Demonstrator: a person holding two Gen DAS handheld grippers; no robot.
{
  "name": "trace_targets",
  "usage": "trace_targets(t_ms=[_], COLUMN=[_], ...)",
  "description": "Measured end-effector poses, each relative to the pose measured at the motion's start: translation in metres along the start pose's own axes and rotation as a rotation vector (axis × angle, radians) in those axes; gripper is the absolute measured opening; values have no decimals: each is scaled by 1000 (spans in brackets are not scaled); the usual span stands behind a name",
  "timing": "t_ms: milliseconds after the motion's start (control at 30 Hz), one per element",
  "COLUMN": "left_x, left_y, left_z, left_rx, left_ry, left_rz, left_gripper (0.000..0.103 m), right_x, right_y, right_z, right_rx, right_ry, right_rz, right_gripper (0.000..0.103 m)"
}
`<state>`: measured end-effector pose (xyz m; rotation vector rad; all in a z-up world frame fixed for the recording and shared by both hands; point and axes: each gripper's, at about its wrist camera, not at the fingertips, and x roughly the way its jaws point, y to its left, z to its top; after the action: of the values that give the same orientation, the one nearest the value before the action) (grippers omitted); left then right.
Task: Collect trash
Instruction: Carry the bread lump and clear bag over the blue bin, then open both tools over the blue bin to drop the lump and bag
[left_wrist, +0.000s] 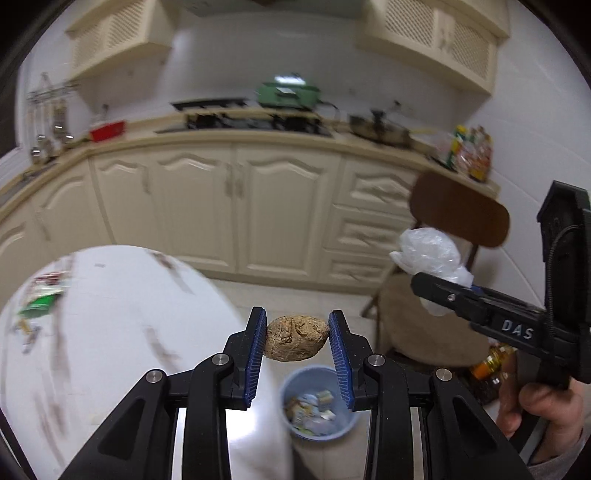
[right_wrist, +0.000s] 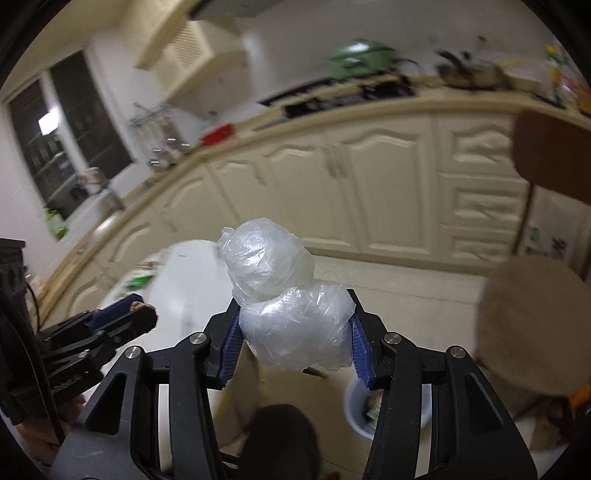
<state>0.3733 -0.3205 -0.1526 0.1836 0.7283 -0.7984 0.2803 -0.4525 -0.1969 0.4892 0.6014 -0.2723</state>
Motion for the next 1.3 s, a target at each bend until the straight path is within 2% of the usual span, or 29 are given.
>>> trace_targets(t_ms=[200,333,433,600,800,833,867,900,967,1000,1067,1100,1267,1300], left_x=[72,120,150,225,279,286,293,299,308,310,311,312,301,297], left_y=[-33,-36,-39,-49,-58,-60,-62,-63,-65,-66,-68,-70,-76,-77], left_z=[3,11,16,37,45,46,48,51,52,53,51,51,44,44], left_rx=[44,58,62,69,72,72,72,71,74,80,93,98,115,116], left_ry=[110,188,242,331,409,423,432,438,436,437,437,437,425,418], left_rz=[-59,-73,-78,-71,-43,-37,-32,-22,-8,1,18,25,48,49], left_gripper=[30,30,30,30,33,37,48,54,75,80,96,97,102,102], right_x=[16,39,61,90,123,128,134,139,146,150,153,154,148,146], right_y=[-75,-113,-134,-163,-185,-188,-191,-195,-200,-204,-209,-211,-215,-216], right_z=[-20,-36,-46,-66,-83,-84,-86,-89,-94,-98,-103,-105,-109,-108], right_rx=[123,182,218,274,332,338,348,360,387,407,434,444,479,482], right_ry=[67,124,169,231,295,302,314,325,340,348,355,357,355,357], right_rz=[-55,-76,-83,-80,-71,-71,-67,-63,-59,-50,-48,-53,-94,-104], right_gripper=[47,47,47,47,49,50,50,51,62,63,71,74,103,103])
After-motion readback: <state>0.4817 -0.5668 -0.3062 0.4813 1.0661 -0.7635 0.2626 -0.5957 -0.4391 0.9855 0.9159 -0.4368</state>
